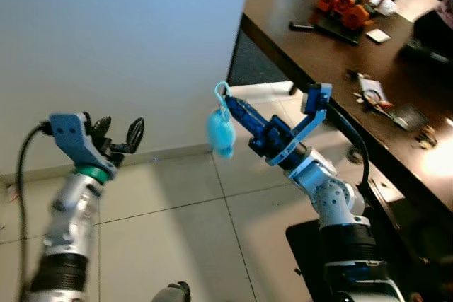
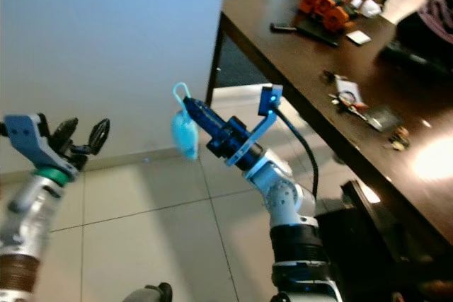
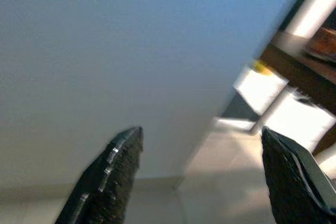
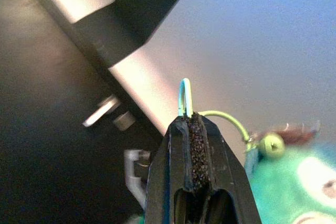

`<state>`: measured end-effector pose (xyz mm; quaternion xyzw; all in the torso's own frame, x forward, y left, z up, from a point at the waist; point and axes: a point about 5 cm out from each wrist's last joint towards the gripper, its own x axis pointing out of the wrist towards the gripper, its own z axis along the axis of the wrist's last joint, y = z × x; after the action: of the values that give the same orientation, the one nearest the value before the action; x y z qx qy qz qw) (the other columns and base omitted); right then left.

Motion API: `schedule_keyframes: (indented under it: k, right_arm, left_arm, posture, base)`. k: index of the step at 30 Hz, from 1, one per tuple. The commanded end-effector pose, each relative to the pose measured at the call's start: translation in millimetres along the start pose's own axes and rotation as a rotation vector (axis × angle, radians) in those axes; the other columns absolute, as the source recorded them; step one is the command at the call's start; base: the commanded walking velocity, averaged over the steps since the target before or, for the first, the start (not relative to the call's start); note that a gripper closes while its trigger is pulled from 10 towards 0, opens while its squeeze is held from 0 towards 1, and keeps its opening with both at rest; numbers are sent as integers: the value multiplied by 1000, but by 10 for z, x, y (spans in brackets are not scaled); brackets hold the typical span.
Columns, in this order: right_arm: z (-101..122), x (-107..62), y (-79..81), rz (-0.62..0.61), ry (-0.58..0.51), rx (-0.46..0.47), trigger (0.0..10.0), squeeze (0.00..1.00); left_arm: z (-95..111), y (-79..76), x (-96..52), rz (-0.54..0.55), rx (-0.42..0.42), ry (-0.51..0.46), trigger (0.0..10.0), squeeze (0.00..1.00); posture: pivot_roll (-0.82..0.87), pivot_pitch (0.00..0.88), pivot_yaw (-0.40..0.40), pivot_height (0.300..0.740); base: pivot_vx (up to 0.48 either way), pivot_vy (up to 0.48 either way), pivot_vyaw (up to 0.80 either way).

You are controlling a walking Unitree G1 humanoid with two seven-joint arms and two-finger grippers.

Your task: Hang keys on a hook

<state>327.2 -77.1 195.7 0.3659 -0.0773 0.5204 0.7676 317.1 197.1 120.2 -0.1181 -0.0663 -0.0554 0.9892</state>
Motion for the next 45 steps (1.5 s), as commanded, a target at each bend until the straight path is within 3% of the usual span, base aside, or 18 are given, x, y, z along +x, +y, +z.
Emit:
schedule_keyframes:
  k: [1, 2, 3, 4, 6, 7, 15, 34, 45]
  right_arm:
    - [30, -25, -14, -12, -13, -9, 941, 0]
    - [30, -25, -14, -12, -13, -9, 941, 0]
    - [33, -7, -9, -10, -18, -12, 3137, 0]
    - [35, 17, -11, -10, -26, -18, 6824, 0]
    - [35, 17, -11, -10, -26, -18, 6824, 0]
    - [37, 33, -11, -10, -33, -22, 10000, 0]
    - [99, 99, -9, -18, -81, -37, 10000, 0]
    - [302, 180, -23, -42, -166, -29, 10000, 0]
    - [309, 253, 50, 8, -172, -27, 10000, 0]
  left_arm:
    - [-51, 9, -39, 38, 13, 2, 10000, 0]
    - [-51, 9, -39, 38, 13, 2, 10000, 0]
    - [-107, -37, -51, 38, 11, 17, 10000, 0]
    - [-162, -91, -59, 36, 21, 26, 10000, 0]
    - [-162, -91, -59, 36, 21, 26, 10000, 0]
    - [-196, -131, -65, 32, 33, 32, 10000, 0]
    - [-125, -255, -25, -9, 85, -33, 10000, 0]
    - [-97, -433, 84, -82, 98, -59, 10000, 0]
    - [-18, -418, 134, -81, 115, -90, 10000, 0]
  posture:
    - [196, 82, -28, 740]
    - [196, 82, -28, 740]
    - [196, 84, -26, 740]
    - [197, 80, -27, 740]
    - [197, 80, -27, 740]
    - [197, 80, -27, 740]
    - [194, 62, -20, 740]
    - [183, 42, -9, 740]
    - [196, 47, -15, 740]
  base:
    - [0, 0, 800]
    - [0, 0, 800]
    - [0, 0, 800]
    - [0, 0, 800]
    - [0, 0, 800]
    - [0, 0, 800]
    - [327, 0, 720]
    - [480, 0, 0]
    - [480, 0, 0]
